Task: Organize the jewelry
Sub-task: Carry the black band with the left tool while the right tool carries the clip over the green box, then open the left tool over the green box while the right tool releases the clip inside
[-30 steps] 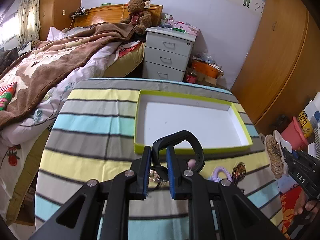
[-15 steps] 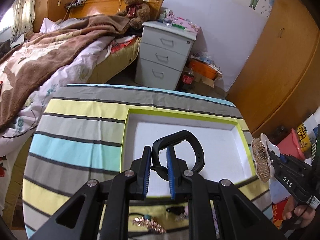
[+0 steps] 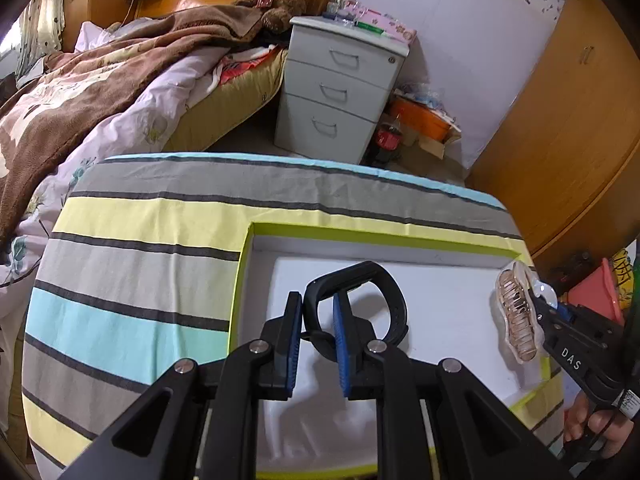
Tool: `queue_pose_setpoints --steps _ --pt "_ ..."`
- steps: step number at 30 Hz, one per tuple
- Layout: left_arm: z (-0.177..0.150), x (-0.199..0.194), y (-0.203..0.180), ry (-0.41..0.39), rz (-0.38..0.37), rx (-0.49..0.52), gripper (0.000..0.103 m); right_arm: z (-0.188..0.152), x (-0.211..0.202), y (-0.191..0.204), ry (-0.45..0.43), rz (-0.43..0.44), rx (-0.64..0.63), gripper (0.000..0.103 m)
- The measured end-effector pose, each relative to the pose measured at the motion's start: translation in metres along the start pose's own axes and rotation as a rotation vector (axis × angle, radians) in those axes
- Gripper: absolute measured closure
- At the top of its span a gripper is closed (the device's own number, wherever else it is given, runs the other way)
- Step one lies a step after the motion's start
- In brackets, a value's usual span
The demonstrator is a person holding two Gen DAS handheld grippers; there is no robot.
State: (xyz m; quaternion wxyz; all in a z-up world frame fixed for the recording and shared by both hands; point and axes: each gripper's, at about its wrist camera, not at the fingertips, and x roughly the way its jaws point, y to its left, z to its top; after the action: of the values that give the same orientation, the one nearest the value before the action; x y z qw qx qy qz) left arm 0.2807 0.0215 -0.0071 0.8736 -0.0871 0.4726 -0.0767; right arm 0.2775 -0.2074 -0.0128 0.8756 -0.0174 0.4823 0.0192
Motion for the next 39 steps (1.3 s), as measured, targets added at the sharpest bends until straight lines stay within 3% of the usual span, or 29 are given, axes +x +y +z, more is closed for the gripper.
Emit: queue_pose_setpoints --steps 28,39 --pt "0.001 0.024 -0.002 0.061 0.015 -0.006 0.086 0.009 0.021 0.007 0.023 -0.038 -0.045 0.087" --pt "0.001 0.019 -0.004 0.056 0.013 -0.005 0.07 0.011 0.015 0.006 0.009 -0.042 -0.059 0.076"
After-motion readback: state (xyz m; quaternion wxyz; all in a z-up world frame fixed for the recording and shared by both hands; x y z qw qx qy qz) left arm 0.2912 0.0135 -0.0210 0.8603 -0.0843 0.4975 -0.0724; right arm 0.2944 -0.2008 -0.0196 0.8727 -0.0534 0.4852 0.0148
